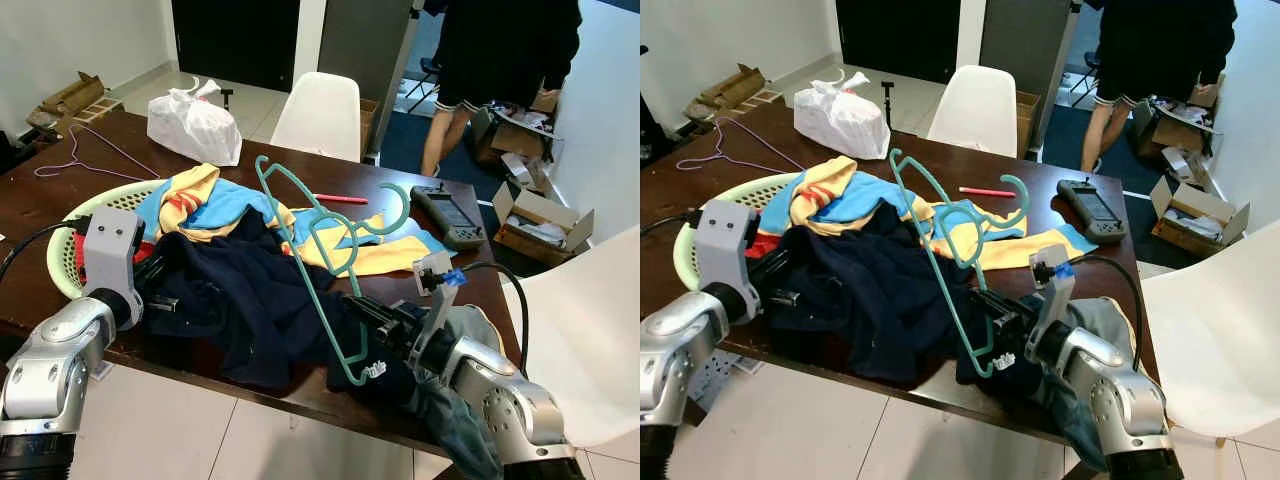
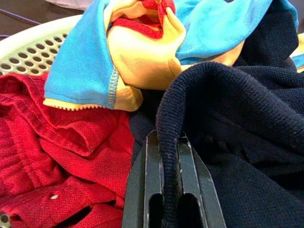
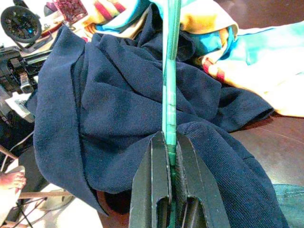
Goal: Hang hanger
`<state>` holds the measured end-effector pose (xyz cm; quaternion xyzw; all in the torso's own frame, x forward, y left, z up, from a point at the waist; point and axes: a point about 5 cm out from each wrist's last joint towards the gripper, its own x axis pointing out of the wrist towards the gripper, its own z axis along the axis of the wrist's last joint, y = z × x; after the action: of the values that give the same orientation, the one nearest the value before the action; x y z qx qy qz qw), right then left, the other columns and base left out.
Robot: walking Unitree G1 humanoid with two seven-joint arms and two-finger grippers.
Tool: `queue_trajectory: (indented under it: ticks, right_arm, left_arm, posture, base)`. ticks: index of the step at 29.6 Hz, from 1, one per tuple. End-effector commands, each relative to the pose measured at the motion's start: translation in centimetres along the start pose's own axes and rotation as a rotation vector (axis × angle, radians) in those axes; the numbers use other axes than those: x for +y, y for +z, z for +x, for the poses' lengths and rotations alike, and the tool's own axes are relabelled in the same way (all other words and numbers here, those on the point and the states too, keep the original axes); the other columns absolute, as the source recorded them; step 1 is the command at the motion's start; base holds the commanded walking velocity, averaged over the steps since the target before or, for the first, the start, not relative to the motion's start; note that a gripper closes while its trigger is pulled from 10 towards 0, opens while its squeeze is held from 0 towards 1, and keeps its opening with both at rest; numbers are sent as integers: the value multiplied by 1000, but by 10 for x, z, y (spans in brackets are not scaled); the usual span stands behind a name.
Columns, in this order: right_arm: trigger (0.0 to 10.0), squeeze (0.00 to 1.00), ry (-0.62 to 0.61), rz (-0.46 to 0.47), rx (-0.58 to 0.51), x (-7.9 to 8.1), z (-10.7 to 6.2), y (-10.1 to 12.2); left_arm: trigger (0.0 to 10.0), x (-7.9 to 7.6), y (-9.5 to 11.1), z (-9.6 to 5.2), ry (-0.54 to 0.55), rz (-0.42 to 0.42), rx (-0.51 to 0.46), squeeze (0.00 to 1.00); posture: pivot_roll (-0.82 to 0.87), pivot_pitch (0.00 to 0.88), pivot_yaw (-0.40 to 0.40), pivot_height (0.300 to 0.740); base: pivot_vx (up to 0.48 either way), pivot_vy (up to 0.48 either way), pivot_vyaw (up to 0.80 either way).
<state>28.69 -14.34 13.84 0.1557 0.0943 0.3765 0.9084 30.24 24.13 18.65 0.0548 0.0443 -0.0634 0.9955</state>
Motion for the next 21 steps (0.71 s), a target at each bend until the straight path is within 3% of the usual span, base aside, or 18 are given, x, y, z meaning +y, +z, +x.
queue_trajectory:
  ticks: [1,3,4,5,6,7,8,10,12,14,15,18,21]
  right_arm:
    - [10000,0,-21,7,-52,-4,2,8]
    - [10000,0,-17,22,-90,-4,6,12]
    - [10000,0,-17,22,-90,-4,6,12]
    - [10000,0,-17,33,-119,-4,8,15]
    - [10000,0,-17,33,-119,-4,8,15]
    - [10000,0,-19,43,-144,-4,10,18]
    - [10000,0,-19,43,-144,-4,10,18]
    - [10000,0,-35,69,-213,-6,12,26]
    - [10000,0,-35,69,-213,-6,12,26]
    - [10000,0,-44,83,-258,-8,14,31]
    - [10000,0,-44,83,-258,-8,14,31]
    - [10000,0,-54,87,-288,-9,20,34]
    - [10000,0,-59,91,-304,-10,22,36]
  left_arm:
    - [0,3,36,3,-25,27,-146,0]
    - [0,-6,85,0,-114,30,-361,0]
    - [0,-6,85,0,-114,30,-361,0]
    - [0,-17,117,-7,-203,24,-497,0]
    - [0,-17,117,-7,-203,24,-497,0]
    - [0,-27,141,-15,-281,20,-605,0]
    - [0,-27,141,-15,-281,20,-605,0]
    - [0,-48,182,-34,-425,8,-788,0]
    - [0,-48,182,-34,-425,8,-788,0]
    - [0,-66,197,-44,-512,21,-857,0]
    - [0,-66,197,-44,-512,21,-857,0]
    - [0,-91,204,-53,-654,12,-900,0]
    - [0,-95,217,-62,-706,-42,-965,0]
  posture:
    - [75,2,-102,740]
    - [77,0,-98,740]
    - [77,0,-98,740]
    - [78,0,-91,740]
    - [78,0,-91,740]
    - [79,0,-87,740]
    - [79,0,-87,740]
    - [83,0,-76,740]
    - [83,0,-76,740]
    - [93,0,-70,740]
    - [93,0,-70,740]
    - [100,0,-67,740]
    - [111,0,-66,740]
  base:
    - [0,0,0]
    - [0,0,0]
    - [0,0,0]
    - [0,0,0]
    - [0,0,0]
    - [0,0,0]
    - [0,0,0]
    - [0,0,0]
    - [0,0,0]
    - [0,0,0]
    - [0,0,0]
    - [0,0,0]
    - [0,0,0]
